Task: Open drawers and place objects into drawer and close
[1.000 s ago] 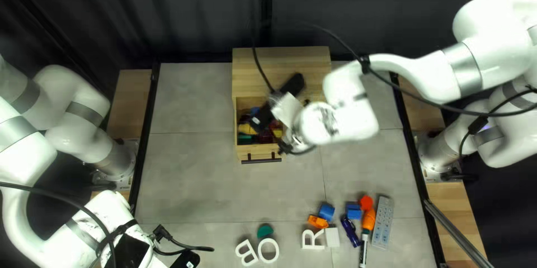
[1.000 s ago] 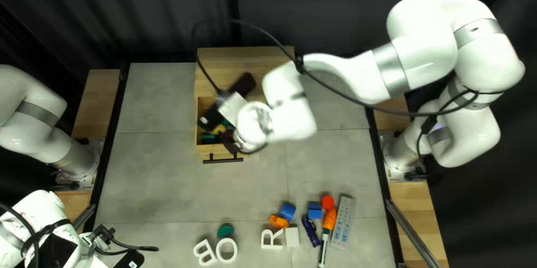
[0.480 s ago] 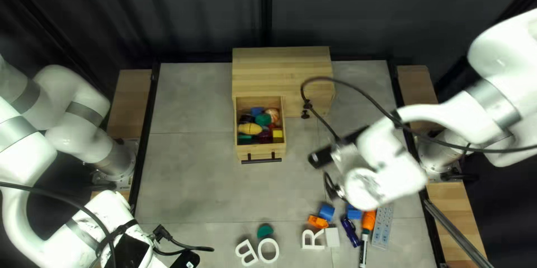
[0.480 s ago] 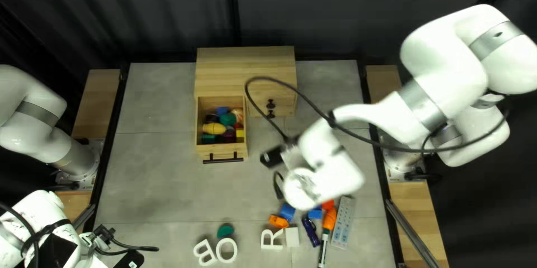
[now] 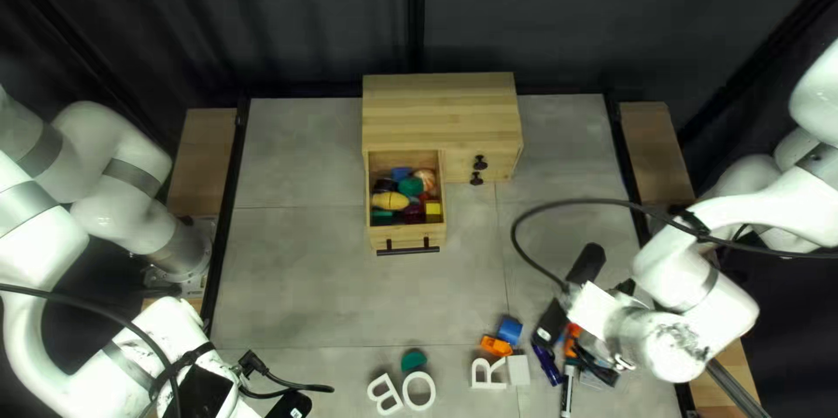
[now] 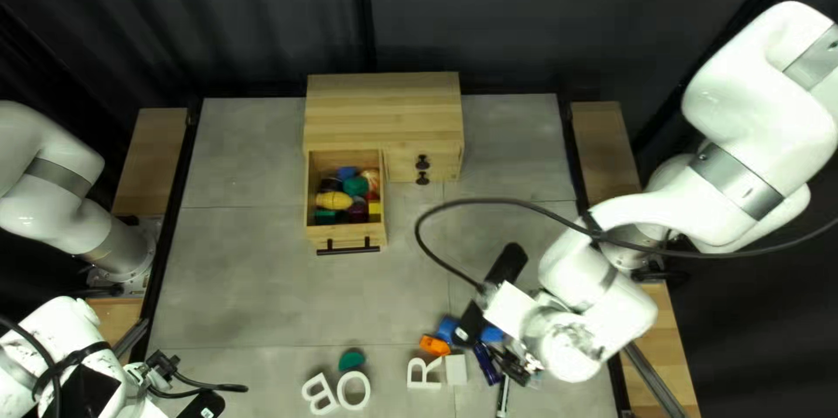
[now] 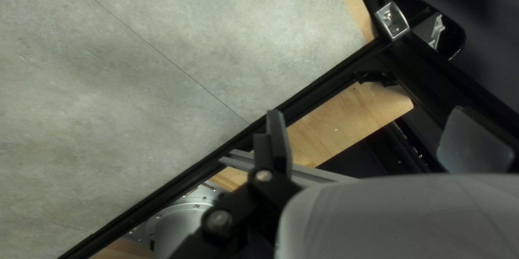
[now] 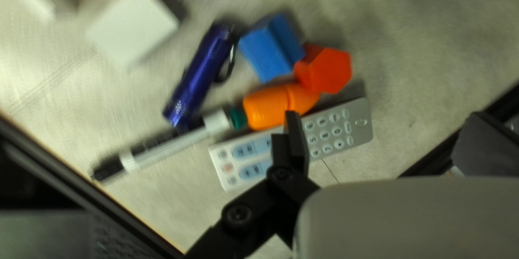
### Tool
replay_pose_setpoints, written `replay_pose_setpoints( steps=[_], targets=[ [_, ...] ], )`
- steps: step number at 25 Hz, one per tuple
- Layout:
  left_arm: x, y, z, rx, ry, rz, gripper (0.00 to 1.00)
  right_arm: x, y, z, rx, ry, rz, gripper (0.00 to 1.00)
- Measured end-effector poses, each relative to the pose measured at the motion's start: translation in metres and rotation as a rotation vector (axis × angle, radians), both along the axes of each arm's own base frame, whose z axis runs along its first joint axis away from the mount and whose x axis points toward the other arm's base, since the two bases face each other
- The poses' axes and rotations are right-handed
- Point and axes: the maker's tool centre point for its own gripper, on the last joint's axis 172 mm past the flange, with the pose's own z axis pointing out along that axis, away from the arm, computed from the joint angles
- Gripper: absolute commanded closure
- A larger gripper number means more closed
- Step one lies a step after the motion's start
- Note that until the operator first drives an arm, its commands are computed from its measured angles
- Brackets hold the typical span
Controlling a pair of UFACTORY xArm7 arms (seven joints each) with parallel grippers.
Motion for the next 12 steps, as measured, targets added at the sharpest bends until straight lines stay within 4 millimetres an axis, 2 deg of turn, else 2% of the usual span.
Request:
replay_pose_setpoints(
  steps=[6,12],
  targets=[
    [0.0,0.0,0.0,0.0,0.0,0.0,0.0,-0.029,-0.002,-0.017,0.065,0.078,0.15,0.0],
    [0.0,0.0,0.0,0.0,0.0,0.0,0.0,-0.031,-0.002,-0.028,0.083,0.146,0.293,0.0]
  ],
)
